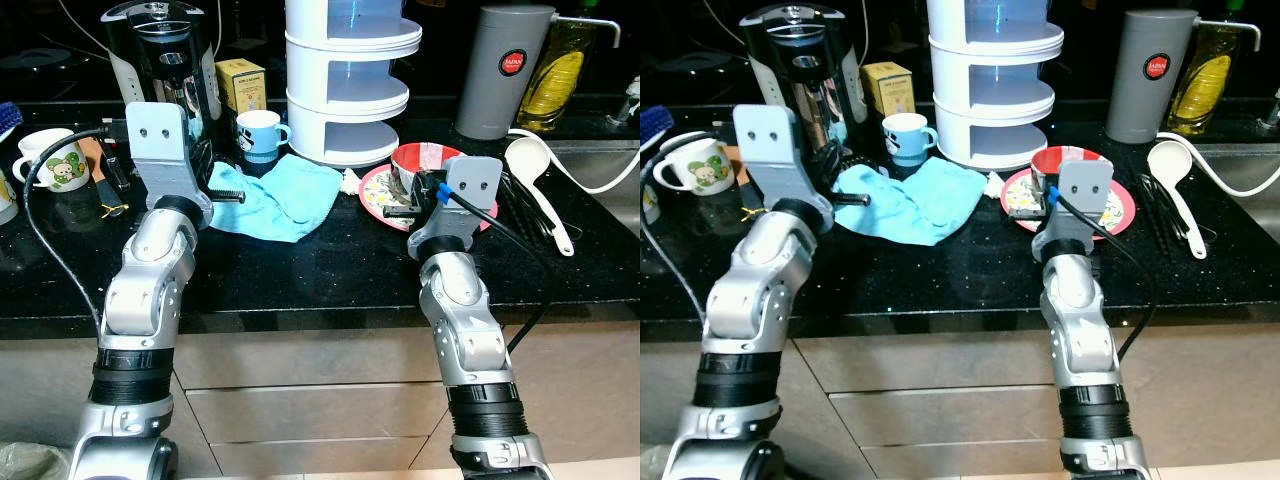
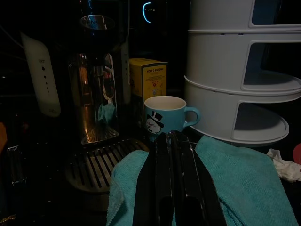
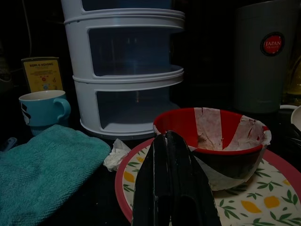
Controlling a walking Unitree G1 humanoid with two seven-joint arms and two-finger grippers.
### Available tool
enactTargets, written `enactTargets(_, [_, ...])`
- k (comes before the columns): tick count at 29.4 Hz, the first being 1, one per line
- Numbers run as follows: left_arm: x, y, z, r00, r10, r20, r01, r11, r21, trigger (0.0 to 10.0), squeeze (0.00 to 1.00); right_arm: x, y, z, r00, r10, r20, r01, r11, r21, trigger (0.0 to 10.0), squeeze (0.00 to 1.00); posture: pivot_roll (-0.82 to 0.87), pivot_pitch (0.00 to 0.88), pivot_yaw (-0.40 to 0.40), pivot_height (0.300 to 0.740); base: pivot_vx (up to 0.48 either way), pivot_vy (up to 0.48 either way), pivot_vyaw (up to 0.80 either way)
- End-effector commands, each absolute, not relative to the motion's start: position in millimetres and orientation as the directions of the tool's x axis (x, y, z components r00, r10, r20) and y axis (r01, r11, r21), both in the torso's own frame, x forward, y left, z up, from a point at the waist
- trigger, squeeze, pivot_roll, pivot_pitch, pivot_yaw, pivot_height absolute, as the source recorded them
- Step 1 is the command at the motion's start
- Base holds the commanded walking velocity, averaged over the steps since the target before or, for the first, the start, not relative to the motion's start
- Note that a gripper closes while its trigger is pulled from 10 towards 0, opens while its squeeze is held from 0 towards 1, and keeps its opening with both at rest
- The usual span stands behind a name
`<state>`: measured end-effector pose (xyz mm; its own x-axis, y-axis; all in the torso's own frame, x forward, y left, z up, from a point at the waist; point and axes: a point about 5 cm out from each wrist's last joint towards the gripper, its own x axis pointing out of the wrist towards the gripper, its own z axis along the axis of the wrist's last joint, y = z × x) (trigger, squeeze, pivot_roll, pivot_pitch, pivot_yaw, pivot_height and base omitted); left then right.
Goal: Kitchen organization
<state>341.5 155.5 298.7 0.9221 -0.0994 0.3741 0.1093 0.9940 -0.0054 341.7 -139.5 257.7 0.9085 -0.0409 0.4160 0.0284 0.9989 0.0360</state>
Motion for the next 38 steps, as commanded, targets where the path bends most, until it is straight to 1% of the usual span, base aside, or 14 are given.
enactTargets(1, [343.0, 155.8, 289.7, 0.935, -0.103, 0.339, 0.111, 0.994, -0.005, 10.0, 0.00, 341.6, -140.0, 253.8, 0.913, -0.042, 0.405, 0.027, 0.999, 0.043, 10.0, 0.00, -0.03, 0.088, 0.008, 0.740, 0.000, 0.000, 0.00])
enactTargets(14, [343.8, 156.7, 289.7, 0.937, -0.099, 0.334, 0.103, 0.995, 0.005, 10.0, 0.00, 341.7, -138.6, 254.0, 0.913, -0.032, 0.406, 0.018, 0.999, 0.037, 10.0, 0.00, -0.03, 0.086, 0.008, 0.740, 0.000, 0.000, 0.00])
enactTargets(26, [343.6, 156.7, 288.9, 0.938, -0.097, 0.332, 0.100, 0.995, 0.009, 10.0, 0.00, 341.1, -138.3, 253.7, 0.913, -0.029, 0.407, 0.016, 0.999, 0.037, 10.0, 0.00, -0.03, 0.089, 0.008, 0.740, 0.000, -0.283, 0.00])
enactTargets(38, [343.6, 157.5, 288.9, 0.939, -0.091, 0.333, 0.094, 0.996, 0.006, 10.0, 0.00, 340.7, -137.6, 253.0, 0.913, -0.029, 0.407, 0.014, 0.999, 0.040, 10.0, 0.00, -0.03, 0.089, 0.008, 0.740, 0.000, 0.000, 0.00])
